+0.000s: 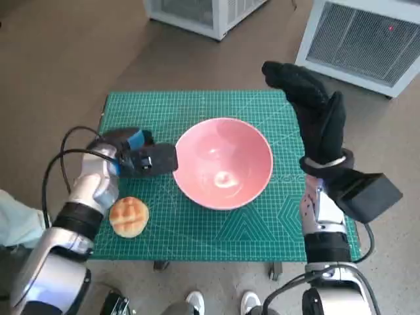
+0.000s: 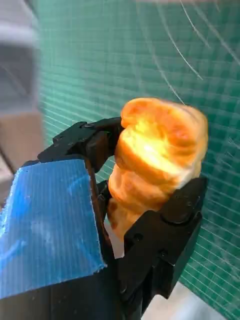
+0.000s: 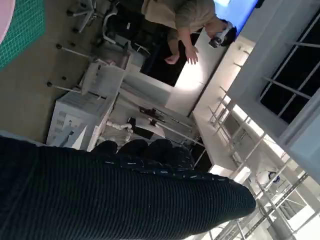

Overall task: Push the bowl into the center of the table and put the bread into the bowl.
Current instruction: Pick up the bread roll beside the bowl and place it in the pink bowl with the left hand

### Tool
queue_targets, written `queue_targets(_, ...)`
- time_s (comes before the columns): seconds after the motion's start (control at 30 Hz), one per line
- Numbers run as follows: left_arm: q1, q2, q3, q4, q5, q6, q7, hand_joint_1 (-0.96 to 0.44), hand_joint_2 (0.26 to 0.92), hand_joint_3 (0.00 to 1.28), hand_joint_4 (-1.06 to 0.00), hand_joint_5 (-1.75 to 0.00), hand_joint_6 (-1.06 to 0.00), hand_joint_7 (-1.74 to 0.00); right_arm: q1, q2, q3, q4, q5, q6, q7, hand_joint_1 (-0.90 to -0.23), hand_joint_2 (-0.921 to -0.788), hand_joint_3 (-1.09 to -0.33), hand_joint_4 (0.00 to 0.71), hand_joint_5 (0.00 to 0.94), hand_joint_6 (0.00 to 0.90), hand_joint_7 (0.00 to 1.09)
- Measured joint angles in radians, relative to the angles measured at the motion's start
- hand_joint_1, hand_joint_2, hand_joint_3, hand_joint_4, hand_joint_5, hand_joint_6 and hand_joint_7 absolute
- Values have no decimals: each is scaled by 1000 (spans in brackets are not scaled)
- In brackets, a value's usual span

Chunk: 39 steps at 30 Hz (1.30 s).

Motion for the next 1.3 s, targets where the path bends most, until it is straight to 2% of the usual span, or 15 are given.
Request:
queue_targets(0.3,95,30,119,-324,-31,2,3,3,886,58,-762,-1227,-754,-890,1,-1,-1,0,1,1,0,-688,-921,-768,223,1,60,496)
queue_targets(0.37,110,34,137,-379,-34,1,5,3,877,44,-832,-1067,-735,-993,0,0,-1,0,1,1,0,-692,-921,-767,223,1,60,497)
queue_targets(0.47,143,31,162,-474,-40,-8,20,3,874,37,-869,-978,-721,-1056,0,-1,-2,0,2,0,0,-693,-921,-767,223,1,60,497)
queue_targets(0.67,203,-4,181,-677,-48,-80,58,2,873,32,-883,-945,-718,-1075,0,-2,-3,2,6,0,2,-685,-921,-768,221,0,59,499)
queue_targets(0.8,206,-45,163,-779,-42,-155,70,1,874,31,-885,-947,-716,-1071,1,0,-2,8,12,0,11,-682,-921,-768,221,0,59,499)
queue_targets(1.0,168,-99,108,-765,-23,-194,60,1,882,16,-890,-947,-712,-1068,2,1,-3,9,20,0,18,-680,-921,-766,221,0,61,500)
queue_targets(1.3,143,-167,46,-571,-16,-243,57,2,901,13,-827,-1025,-693,-1085,15,-3,-7,9,37,0,22,-682,-921,-763,222,1,62,499)
